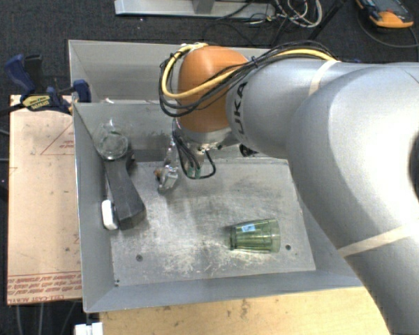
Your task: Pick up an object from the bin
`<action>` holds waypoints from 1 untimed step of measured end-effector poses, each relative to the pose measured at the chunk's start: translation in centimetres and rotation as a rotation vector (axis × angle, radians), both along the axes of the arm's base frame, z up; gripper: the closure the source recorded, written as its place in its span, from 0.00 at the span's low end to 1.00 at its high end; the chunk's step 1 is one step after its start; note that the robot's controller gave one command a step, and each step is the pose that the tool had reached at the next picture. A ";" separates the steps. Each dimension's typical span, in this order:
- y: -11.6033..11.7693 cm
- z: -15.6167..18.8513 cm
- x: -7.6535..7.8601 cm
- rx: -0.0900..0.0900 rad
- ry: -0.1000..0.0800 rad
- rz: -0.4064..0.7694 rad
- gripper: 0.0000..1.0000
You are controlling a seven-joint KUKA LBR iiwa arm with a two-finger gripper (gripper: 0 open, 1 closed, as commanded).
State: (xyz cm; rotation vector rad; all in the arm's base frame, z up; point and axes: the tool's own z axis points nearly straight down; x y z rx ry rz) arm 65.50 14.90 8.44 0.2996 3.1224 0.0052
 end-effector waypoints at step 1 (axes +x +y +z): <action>0.0 0.0 0.0 0.000 0.000 0.000 1.00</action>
Offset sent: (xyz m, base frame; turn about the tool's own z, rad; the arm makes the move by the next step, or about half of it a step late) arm 0.0003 0.0000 0.0516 0.0000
